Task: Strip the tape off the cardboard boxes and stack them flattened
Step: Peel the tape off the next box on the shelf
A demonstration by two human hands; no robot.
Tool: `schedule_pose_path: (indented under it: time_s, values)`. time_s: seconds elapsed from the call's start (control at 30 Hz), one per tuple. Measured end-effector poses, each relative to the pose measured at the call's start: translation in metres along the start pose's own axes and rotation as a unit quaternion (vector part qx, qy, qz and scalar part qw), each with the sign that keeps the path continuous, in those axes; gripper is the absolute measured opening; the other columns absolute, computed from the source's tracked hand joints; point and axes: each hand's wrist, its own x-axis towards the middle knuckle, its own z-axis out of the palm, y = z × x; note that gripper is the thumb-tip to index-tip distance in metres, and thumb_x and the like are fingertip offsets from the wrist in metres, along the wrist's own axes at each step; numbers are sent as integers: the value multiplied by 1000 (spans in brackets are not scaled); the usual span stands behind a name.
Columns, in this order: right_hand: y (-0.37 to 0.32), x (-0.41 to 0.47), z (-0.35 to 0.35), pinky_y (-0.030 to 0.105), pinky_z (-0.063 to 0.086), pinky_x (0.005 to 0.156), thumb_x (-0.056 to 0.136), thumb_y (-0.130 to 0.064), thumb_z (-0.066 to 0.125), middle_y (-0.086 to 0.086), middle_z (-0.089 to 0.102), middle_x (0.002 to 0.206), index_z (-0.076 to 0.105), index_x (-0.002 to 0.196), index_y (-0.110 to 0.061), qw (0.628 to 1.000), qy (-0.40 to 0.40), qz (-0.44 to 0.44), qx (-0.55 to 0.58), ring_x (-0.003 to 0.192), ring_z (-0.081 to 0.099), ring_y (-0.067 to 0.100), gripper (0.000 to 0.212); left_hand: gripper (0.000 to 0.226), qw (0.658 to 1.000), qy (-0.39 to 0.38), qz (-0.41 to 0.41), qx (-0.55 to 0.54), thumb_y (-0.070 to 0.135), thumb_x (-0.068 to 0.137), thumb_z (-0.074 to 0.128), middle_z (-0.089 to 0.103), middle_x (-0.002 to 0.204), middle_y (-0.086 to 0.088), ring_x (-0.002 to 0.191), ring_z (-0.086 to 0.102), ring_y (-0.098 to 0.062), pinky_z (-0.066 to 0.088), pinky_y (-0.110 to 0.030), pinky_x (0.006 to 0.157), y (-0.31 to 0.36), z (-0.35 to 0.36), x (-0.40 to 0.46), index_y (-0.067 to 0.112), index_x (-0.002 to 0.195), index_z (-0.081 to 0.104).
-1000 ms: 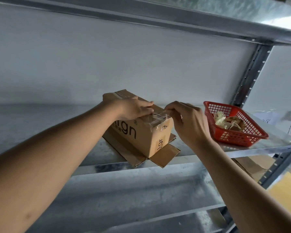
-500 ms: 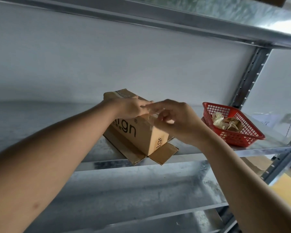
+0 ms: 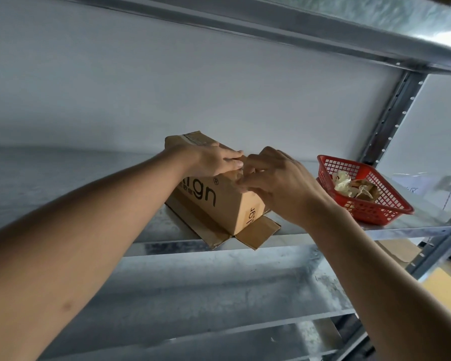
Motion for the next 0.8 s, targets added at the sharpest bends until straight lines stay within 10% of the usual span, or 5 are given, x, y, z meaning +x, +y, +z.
schedule_pose_path:
  time_s: [0.33,0.57,0.8]
  values:
    - [-11,9,25,34,40,85,94,-13,67,-16,69,98,79,91,-30,981,87,169,29,98,55,19,21,52,1000,2,-2,-31,71,97,35,-1,173,10,159,6,-31,8,-58,125,-3,1,2,69,148,26]
    - [-14,11,10,39,37,104,98,-27,67,-12,72,100,79,95,-30,991,68,75,-93,108,62,24,13,40,999,-13,14,-27,57,102,35,24,164,5,155,17,-31,14,-56,123,-3,-2,-1,56,140,47]
    - [-20,12,18,31,39,62,105,-22,57,-6,69,100,69,105,-26,989,29,140,-38,74,62,22,14,49,999,-14,18,-28,55,103,33,2,173,3,158,5,-37,11,-64,123,-2,0,1,63,150,30]
